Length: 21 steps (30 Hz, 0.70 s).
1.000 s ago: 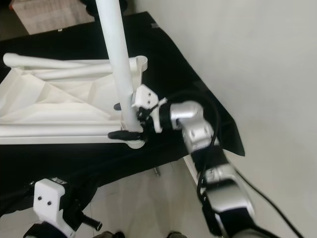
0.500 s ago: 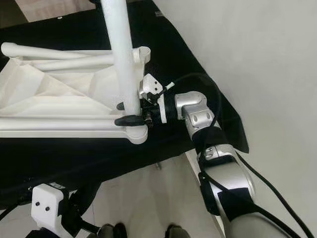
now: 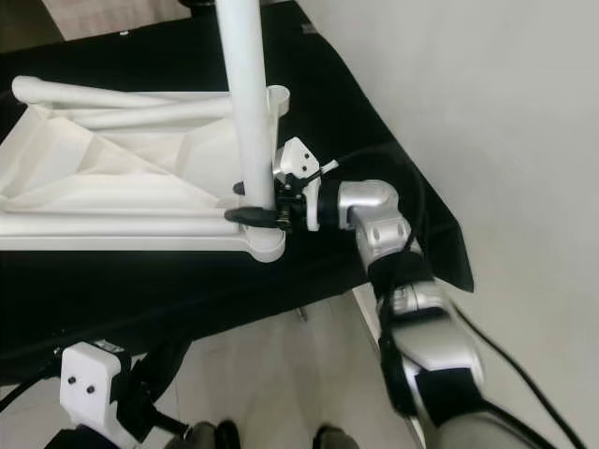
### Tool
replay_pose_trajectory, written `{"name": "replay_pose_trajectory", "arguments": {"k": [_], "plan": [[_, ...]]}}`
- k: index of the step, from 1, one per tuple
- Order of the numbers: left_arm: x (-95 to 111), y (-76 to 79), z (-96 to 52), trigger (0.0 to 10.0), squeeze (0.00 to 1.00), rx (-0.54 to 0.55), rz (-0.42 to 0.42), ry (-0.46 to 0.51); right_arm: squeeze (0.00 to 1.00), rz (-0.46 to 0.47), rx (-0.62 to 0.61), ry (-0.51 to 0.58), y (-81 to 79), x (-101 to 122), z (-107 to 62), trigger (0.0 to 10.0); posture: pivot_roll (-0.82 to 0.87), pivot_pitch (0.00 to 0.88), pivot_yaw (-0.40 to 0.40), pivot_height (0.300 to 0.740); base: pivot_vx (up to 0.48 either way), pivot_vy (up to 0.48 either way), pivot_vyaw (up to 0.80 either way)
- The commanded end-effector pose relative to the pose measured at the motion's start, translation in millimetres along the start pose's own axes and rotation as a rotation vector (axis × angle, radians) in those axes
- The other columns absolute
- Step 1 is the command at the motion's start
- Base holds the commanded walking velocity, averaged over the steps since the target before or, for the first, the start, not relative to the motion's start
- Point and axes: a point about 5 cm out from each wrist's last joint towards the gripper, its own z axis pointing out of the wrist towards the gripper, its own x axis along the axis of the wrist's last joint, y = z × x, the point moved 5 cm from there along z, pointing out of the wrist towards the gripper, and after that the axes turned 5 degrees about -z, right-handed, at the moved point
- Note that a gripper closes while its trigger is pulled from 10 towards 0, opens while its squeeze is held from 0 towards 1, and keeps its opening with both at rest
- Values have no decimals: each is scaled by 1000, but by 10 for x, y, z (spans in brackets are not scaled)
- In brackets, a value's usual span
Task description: Building children table
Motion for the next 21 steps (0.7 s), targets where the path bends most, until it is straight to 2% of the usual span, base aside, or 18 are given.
{"name": "replay_pose_trajectory", "arguments": {"k": [1,2,3,4,6,8,14,15,16,17,18,19,20,21], "plan": [[-56,-18,-18,10000,0,3,-1,-31,0,54,-246,-196,-33,-360,-184,0,94,232,16,740,0,0,0],[-56,-18,-18,10000,0,3,-1,-31,0,54,-246,-196,-33,-360,-184,0,94,232,16,740,0,0,0],[-59,-25,-8,10000,0,2,3,-31,0,74,-294,-184,-176,-285,-201,0,92,226,18,740,0,0,0],[-59,-25,-8,10000,0,2,3,-31,0,74,-294,-184,-176,-285,-201,0,92,226,18,740,0,0,0],[-71,-40,16,10000,0,1,6,-32,0,49,-283,-129,-316,-124,-94,0,86,211,17,740,0,0,0],[-80,-50,34,10000,0,2,9,-30,0,42,-297,-102,-320,-27,21,0,86,203,12,740,0,0,0],[-76,-67,51,10000,0,11,16,-23,0,35,-309,-84,-289,106,92,0,87,195,12,740,0,0,0],[-72,-74,61,10000,0,15,18,-20,0,36,-296,-83,-252,158,83,10000,82,192,10,740,0,0,0],[-72,-74,61,10000,0,15,18,-20,0,36,-296,-83,-252,158,83,10000,82,192,10,740,0,0,0],[-71,-73,65,10000,0,14,17,-19,1000,49,-237,-55,-264,209,86,10000,74,194,13,740,0,0,0],[-70,-73,68,10000,0,13,16,-18,1000,59,-193,-33,-276,248,86,10000,74,194,13,740,0,0,0],[-69,-70,69,10000,0,11,14,-18,1000,70,-96,19,-317,332,90,10000,74,196,12,740,0,0,0],[-69,-70,69,10000,0,11,14,-18,1000,70,-96,19,-317,332,90,10000,74,196,12,740,0,0,0],[-69,-68,71,10000,0,10,13,-18,1000,74,-33,52,-346,392,84,10000,74,196,12,740,0,0,0]]}}
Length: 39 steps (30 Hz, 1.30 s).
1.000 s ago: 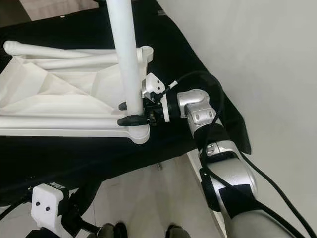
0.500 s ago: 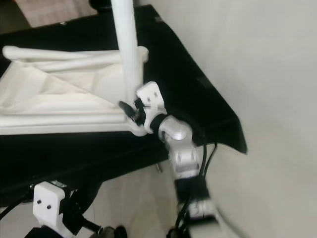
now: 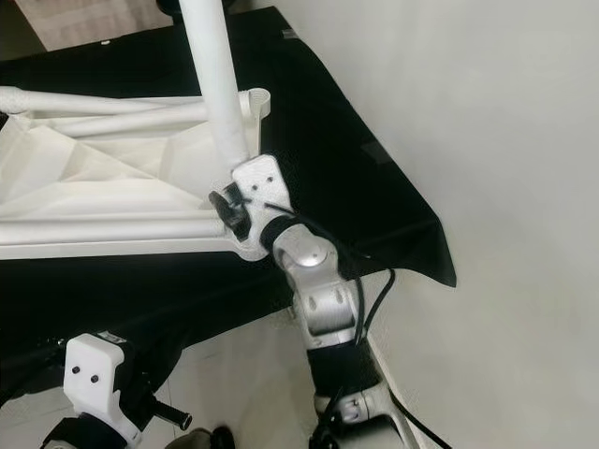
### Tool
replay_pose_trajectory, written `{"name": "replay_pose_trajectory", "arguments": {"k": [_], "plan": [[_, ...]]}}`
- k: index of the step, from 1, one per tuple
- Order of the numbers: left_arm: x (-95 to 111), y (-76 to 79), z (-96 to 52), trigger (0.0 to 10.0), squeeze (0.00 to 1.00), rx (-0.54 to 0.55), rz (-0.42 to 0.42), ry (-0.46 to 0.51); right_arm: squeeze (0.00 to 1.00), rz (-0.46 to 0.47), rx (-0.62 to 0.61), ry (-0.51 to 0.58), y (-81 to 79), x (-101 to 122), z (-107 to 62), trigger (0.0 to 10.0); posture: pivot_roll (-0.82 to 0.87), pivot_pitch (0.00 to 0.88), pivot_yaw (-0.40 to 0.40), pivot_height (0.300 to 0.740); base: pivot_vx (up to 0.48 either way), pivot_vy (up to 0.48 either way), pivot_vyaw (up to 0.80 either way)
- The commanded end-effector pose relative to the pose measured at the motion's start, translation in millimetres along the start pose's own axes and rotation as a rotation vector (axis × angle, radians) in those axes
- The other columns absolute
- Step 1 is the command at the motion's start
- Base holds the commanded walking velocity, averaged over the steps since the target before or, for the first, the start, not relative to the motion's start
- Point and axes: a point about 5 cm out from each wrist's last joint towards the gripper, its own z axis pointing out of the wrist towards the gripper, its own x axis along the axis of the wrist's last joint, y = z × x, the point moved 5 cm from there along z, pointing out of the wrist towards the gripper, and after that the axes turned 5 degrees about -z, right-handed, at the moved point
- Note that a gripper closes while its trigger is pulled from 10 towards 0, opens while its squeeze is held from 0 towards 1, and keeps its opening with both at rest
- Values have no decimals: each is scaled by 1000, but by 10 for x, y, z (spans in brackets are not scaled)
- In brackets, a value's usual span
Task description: Building children table
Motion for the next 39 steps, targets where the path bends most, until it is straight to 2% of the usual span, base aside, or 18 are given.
{"name": "replay_pose_trajectory", "arguments": {"k": [1,2,5,6,7,8,9,14,16,17,19,22,28,29,31,32,39], "plan": [[-56,-11,-12,10000,0,6,-6,-24,1000,24,69,41,-79,61,13,10000,74,196,12,740,0,0,0],[-55,-7,-12,10000,0,4,-7,-24,1000,26,114,68,-59,112,0,10000,72,199,12,740,0,0,0],[-51,9,-15,10000,0,4,-11,-22,1000,-43,400,128,-75,215,-150,10000,78,204,7,740,0,0,0],[-51,9,-15,10000,0,4,-11,-22,1000,-43,400,128,-75,215,-150,10000,78,204,7,740,0,0,0],[-49,12,-18,10000,0,5,-11,-21,890,-94,482,123,-92,198,-211,10000,81,205,6,740,0,0,0],[-48,13,-20,10000,0,6,-11,-21,510,-129,542,111,-101,166,-258,10000,81,205,6,740,0,0,0],[-46,16,-26,10000,0,7,-11,-21,0,-150,606,91,-82,127,-310,10000,87,211,4,740,0,0,0],[-39,21,-41,10000,0,8,-11,-21,0,-157,687,52,18,76,-361,10000,94,219,6,740,0,0,0],[-34,26,-53,10000,0,9,-11,-23,0,-174,713,22,126,47,-353,10000,98,222,8,740,0,0,0],[-34,26,-53,10000,0,9,-11,-23,0,-174,713,22,126,47,-353,10000,98,222,8,740,0,0,0],[-28,28,-68,10000,0,10,-10,-25,0,-180,710,1,253,40,-319,10000,103,229,8,740,0,0,0],[-22,32,-82,10000,0,10,-10,-26,0,-176,712,-12,335,28,-303,10000,108,235,9,740,0,0,0],[-19,38,-95,10000,0,11,-8,-29,0,-170,734,-51,413,-54,-320,10000,116,238,8,740,0,0,0],[-19,41,-100,10000,0,11,-8,-31,0,-164,743,-62,429,-76,-328,510,122,243,8,740,0,0,0],[-19,43,-103,10000,0,11,-8,-31,0,-161,749,-67,438,-86,-333,510,122,243,8,740,0,0,0],[-19,45,-107,10000,0,11,-8,-32,0,-149,760,-68,449,-85,-338,0,124,244,8,740,0,0,0],[-26,51,-109,10000,0,12,-8,-35,0,-126,769,-68,519,-108,-365,0,120,239,9,740,0,0,0]]}}
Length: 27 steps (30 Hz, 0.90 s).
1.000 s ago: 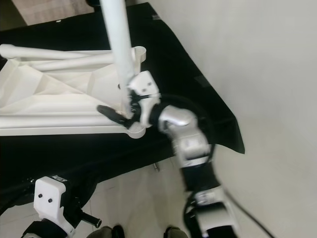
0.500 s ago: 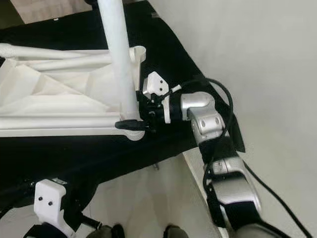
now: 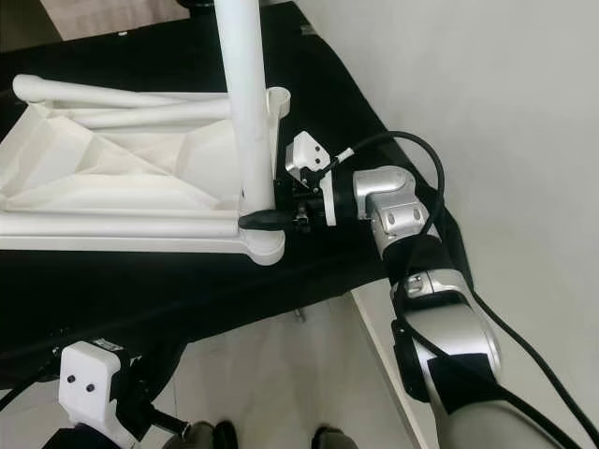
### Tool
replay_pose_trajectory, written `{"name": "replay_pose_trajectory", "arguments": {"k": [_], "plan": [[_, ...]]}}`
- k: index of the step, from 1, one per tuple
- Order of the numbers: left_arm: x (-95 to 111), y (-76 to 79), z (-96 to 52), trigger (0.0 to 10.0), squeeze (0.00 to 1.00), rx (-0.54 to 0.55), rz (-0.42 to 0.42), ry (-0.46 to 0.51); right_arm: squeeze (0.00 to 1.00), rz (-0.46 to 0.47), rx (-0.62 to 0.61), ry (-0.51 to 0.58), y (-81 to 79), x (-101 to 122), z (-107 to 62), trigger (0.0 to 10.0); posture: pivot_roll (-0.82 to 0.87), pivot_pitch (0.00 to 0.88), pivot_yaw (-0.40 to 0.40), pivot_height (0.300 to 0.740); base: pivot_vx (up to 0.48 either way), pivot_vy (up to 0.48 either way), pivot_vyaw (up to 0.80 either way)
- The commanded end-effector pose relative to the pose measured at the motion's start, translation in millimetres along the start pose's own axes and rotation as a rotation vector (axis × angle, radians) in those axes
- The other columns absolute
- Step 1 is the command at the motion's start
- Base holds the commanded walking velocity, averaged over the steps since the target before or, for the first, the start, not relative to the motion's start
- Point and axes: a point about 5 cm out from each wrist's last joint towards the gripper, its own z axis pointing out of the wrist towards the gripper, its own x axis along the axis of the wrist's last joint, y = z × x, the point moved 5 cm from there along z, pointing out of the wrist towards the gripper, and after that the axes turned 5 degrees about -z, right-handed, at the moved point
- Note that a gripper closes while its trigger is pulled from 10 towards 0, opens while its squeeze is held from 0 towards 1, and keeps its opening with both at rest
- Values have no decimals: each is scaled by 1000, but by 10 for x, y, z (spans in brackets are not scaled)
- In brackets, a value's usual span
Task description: Building children table
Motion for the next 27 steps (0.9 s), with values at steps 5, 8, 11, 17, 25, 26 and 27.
{"name": "replay_pose_trajectory", "arguments": {"k": [5,8,11,17,25,26,27], "plan": [[-34,12,-19,10000,0,0,4,-23,0,14,-36,2,9,-93,-96,0,115,233,2,740,0,0,0],[-38,13,-16,10000,0,0,2,-22,0,9,-153,-21,85,-169,-127,0,108,228,-10,740,0,0,0],[-37,12,-16,10000,0,1,2,-20,0,24,-460,-113,236,-336,-78,0,107,227,-15,740,0,0,0],[-42,-38,11,10000,0,6,13,-19,0,240,-1023,-106,-31,-236,-66,0,85,216,18,740,0,0,0],[-92,-60,100,10000,0,-5,11,-13,0,148,-998,-77,41,-108,143,0,36,160,19,740,0,0,0],[-94,-66,108,10000,0,-1,13,-12,0,153,-992,-78,39,-110,165,0,37,159,20,740,0,0,0],[-94,-72,113,10000,0,1,14,-11,0,151,-981,-87,44,-115,175,5490,36,159,20,740,0,0,0]]}}
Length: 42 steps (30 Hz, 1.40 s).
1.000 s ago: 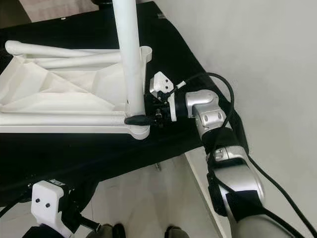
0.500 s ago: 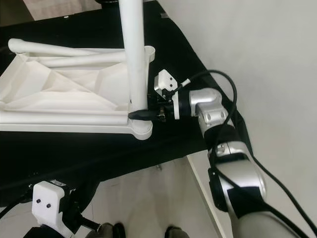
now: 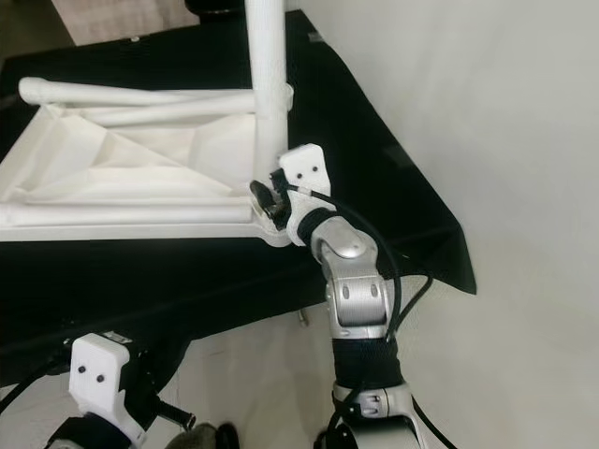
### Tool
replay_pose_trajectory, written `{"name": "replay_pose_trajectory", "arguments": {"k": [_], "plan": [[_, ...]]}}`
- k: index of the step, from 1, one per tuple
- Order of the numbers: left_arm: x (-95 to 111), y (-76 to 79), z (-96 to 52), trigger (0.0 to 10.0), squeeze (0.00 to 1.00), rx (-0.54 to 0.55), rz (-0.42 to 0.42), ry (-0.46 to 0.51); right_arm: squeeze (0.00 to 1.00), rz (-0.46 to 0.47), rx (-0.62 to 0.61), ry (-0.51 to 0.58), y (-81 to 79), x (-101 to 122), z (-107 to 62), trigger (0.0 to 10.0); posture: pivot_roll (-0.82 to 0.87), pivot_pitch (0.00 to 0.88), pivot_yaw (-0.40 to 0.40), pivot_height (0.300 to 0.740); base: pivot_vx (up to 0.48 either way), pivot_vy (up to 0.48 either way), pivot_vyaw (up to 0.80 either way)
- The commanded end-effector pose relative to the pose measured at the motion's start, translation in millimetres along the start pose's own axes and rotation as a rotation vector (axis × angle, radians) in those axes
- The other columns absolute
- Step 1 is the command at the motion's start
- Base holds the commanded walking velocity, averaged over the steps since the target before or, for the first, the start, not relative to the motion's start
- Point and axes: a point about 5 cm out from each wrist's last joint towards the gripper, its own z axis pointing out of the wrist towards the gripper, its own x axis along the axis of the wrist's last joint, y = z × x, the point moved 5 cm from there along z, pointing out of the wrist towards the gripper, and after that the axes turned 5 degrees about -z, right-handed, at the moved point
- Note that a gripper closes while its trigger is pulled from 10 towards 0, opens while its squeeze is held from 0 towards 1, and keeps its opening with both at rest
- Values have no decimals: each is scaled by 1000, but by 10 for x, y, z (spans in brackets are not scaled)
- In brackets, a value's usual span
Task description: Building children table
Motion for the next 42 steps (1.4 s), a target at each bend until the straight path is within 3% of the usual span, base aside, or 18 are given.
{"name": "replay_pose_trajectory", "arguments": {"k": [1,2,3,6,7,8,12,13,14,16,17,21,28,32,33,34,35,42], "plan": [[-49,-27,-14,10000,0,14,-1,-15,0,-10,-14,-13,16,-25,18,5490,36,159,20,740,0,0,0],[-49,-30,-11,10000,0,15,-1,-14,0,-15,-10,-19,17,-28,21,5490,36,159,20,740,0,0,0],[-46,-31,-7,10000,0,14,-1,-14,0,-26,7,-39,-15,-16,6,10000,30,159,20,740,0,0,0],[-45,-31,-4,10000,0,13,-2,-13,0,-33,18,-54,-40,-7,-10,10000,29,159,20,740,0,0,0],[-42,-29,2,10000,0,12,-3,-12,1000,-33,85,-45,-94,21,-8,10000,28,159,19,740,0,0,0],[-42,-29,2,10000,0,12,-3,-12,1000,-33,85,-45,-94,21,-8,10000,28,159,19,740,0,0,0],[-34,-5,8,10000,0,7,-8,-10,1000,-32,337,93,-109,210,25,10000,33,165,19,740,0,0,0],[-33,0,0,10000,0,7,-10,-10,1000,-80,468,144,-119,252,13,10000,39,169,19,740,0,0,0],[-33,0,0,10000,0,7,-10,-10,1000,-80,468,144,-119,252,13,10000,39,169,19,740,0,0,0],[-34,6,-9,10000,0,6,-11,-9,992,-149,611,166,-129,246,-16,10000,42,172,17,740,0,0,0],[-32,8,-13,10000,0,6,-11,-9,39,-162,648,165,-130,239,-25,10000,43,175,16,740,0,0,0],[-27,8,-26,10000,0,8,-12,-10,0,-130,752,160,-124,262,-36,10000,43,178,20,740,0,0,0],[-28,8,-35,10000,0,8,-12,-12,0,-110,817,156,-123,280,-45,10000,44,179,21,740,0,0,0],[-31,9,-51,10000,0,6,-12,-17,0,-86,942,150,-127,306,-31,10000,52,181,23,740,0,0,0],[-33,12,-59,10000,0,7,-12,-18,0,-77,994,161,-124,320,-27,2353,56,181,20,740,0,0,0],[-33,12,-59,10000,0,7,-12,-18,0,-77,994,161,-124,320,-27,2353,56,181,20,740,0,0,0],[-34,12,-61,10000,0,7,-12,-18,0,-76,1016,165,-125,323,-34,0,56,181,20,740,0,0,0],[-38,16,-63,10000,0,9,-13,-18,0,-69,1057,160,-105,296,-67,0,55,180,17,740,0,0,0]]}}
